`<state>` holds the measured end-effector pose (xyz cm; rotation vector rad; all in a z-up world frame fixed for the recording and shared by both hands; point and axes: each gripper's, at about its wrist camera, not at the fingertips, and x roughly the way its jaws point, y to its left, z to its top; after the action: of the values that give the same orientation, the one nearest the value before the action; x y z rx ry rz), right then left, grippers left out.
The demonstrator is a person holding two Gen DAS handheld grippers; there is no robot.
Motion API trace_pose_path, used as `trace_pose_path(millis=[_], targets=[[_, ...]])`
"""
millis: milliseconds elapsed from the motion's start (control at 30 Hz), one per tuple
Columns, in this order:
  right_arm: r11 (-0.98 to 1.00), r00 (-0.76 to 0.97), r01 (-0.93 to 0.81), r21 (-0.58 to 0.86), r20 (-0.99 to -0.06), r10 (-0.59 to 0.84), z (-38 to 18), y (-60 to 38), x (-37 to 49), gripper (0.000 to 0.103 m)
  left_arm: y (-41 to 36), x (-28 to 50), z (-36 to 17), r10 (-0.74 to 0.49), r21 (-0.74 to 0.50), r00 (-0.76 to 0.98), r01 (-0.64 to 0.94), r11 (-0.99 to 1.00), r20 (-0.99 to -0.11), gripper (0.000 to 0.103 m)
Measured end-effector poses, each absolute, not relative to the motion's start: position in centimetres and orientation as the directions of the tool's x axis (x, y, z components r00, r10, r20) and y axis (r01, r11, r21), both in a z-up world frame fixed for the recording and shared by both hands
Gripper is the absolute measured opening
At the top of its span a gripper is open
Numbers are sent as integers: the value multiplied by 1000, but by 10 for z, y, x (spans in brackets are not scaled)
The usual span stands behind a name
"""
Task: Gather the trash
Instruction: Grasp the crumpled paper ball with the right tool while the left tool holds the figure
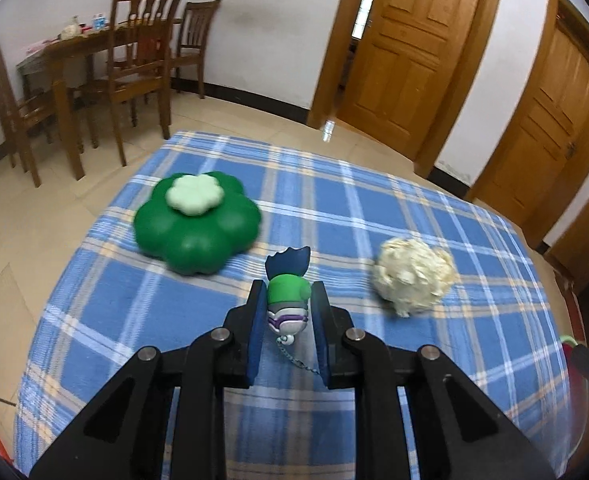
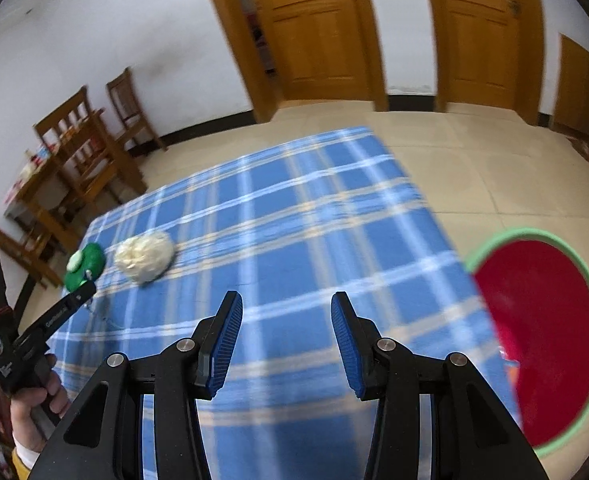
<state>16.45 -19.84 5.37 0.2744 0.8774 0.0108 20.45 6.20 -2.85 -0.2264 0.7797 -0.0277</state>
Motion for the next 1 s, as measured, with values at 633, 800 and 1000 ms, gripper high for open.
trace_pose_path(millis=[633,800,1000], targets=[[974,601,-63,219,-770,213,18,-86,259,78,86,199,-30,-114,-276,717,-113,955,-687,21],[964,574,-64,258,-781,247,6,-78,278,78,87,199,-31,-119,-279,715,-110,954,-689,21],[954,579,-73,290,-767,277,3,-75,285,68,82,199,-32,-127,-272,712,-93,958,-690,21]])
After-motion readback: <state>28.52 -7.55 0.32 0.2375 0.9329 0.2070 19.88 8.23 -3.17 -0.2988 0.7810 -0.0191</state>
